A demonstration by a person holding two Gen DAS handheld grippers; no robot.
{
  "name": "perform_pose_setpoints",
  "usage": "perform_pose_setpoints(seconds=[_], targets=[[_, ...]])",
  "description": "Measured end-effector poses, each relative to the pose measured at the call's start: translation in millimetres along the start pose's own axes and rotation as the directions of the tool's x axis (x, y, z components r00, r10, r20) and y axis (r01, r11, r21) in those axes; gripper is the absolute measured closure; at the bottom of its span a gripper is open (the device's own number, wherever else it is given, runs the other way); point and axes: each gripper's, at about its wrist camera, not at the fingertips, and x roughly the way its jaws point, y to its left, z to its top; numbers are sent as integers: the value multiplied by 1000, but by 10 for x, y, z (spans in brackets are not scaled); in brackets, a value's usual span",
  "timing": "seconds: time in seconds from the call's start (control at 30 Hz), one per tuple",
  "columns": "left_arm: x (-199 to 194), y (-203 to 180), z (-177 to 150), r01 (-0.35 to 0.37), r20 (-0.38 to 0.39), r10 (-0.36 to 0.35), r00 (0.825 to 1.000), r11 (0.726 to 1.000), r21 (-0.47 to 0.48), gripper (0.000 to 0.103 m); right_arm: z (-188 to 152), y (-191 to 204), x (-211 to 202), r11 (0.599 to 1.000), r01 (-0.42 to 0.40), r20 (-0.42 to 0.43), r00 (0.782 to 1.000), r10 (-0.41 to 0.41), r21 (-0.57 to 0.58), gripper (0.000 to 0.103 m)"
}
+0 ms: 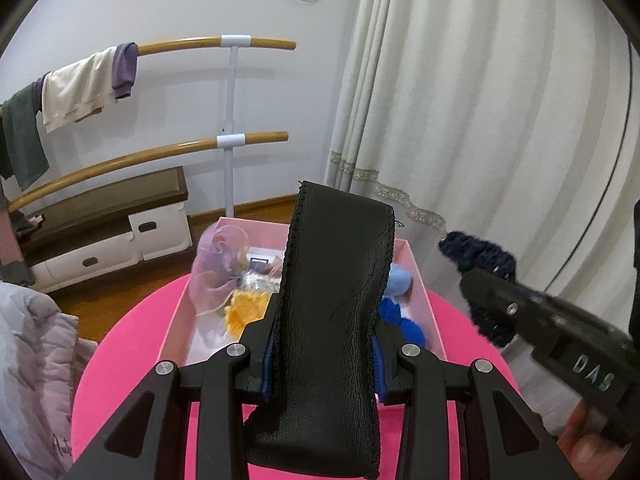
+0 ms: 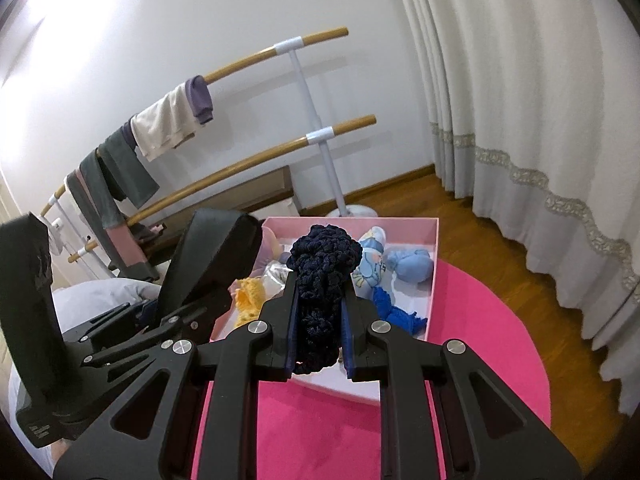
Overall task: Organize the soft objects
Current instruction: 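Carry the black case with the left tool while the right tool carries the navy scrunchie to the box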
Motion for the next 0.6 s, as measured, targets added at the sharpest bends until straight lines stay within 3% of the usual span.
perform_pose_setpoints(seconds=[0.6], targets=[[1359, 20, 435, 26, -91, -34, 995, 995, -92, 69, 100, -370, 521, 999, 19, -65, 998, -16, 43, 87]])
